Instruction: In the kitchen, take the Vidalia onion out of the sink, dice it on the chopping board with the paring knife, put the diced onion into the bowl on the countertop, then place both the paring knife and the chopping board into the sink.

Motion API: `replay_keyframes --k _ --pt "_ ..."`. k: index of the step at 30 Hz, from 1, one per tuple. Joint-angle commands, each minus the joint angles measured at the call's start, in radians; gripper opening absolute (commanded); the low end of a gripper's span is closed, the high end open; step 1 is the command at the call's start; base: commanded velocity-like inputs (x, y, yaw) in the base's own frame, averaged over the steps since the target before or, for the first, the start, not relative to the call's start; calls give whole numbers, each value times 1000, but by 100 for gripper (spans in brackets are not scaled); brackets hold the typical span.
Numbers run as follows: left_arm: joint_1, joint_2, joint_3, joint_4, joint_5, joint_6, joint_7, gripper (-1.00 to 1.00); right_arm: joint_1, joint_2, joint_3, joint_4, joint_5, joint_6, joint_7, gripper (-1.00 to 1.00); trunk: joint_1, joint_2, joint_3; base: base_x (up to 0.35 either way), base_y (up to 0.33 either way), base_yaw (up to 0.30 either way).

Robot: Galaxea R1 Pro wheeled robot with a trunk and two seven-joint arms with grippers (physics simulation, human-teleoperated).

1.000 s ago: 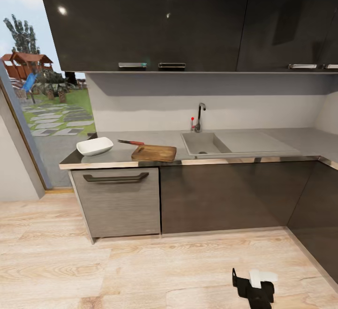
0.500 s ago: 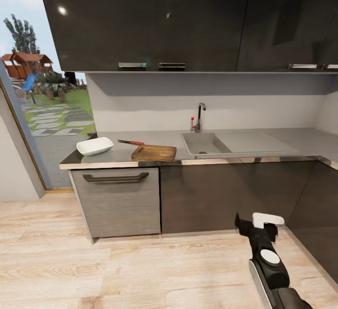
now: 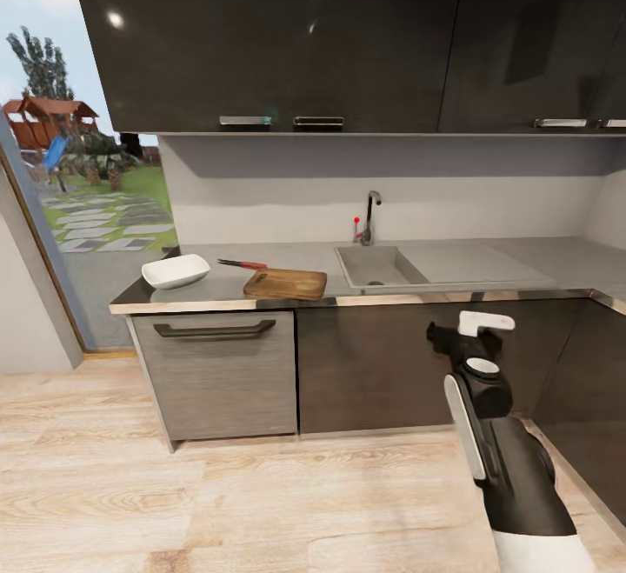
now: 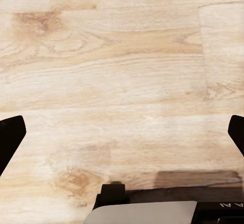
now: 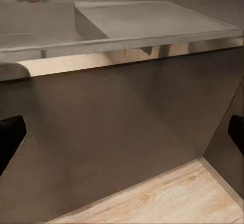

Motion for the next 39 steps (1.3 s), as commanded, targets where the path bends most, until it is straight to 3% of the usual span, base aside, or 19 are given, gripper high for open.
replay_keyframes --k 1,4,9,13,14,19,25,27,30,32,34,39 --pt "0 0 0 -1 1 -2 0 100 -29 4 1 1 -1 29 -4 100 0 -1 -1 0 0 0" --pt "0 0 0 -1 1 -2 0 100 -93 17 7 8 -1 74 -4 100 0 -1 -1 0 0 0" --pt "0 0 1 -1 1 -2 0 100 -179 45 59 67 -1 103 -3 100 0 -1 -1 0 0 0" --pt "0 0 1 -1 1 -2 0 100 -254 70 74 169 -1 105 -1 100 0 -1 -1 5 0 0" --pt "0 0 1 -1 1 -2 0 100 -310 79 77 247 -1 105 1 100 0 -1 -1 98 0 0" --pt "0 0 1 -1 1 -2 0 100 -421 90 79 421 -4 102 6 100 0 -1 -1 195 0 0" --pt "0 0 1 -1 2 -2 0 100 -529 128 79 555 -6 101 11 100 0 -1 -1 300 0 0" --pt "0 0 1 -1 2 -2 0 100 -548 148 80 574 -6 100 12 100 0 -1 -1 321 0 0" --pt "0 0 1 -1 2 -2 0 100 -557 148 95 583 -6 100 17 100 0 -1 -1 323 0 0" --pt "0 0 1 -1 2 -2 0 100 -559 148 128 585 -6 101 32 100 0 -1 -1 324 0 0" --pt "0 0 1 -1 1 -2 0 100 -561 148 181 587 -6 102 76 100 0 -1 -1 313 0 0" --pt "0 0 1 -1 1 -1 0 100 -562 148 233 588 -3 104 244 100 0 -1 -1 181 0 0"
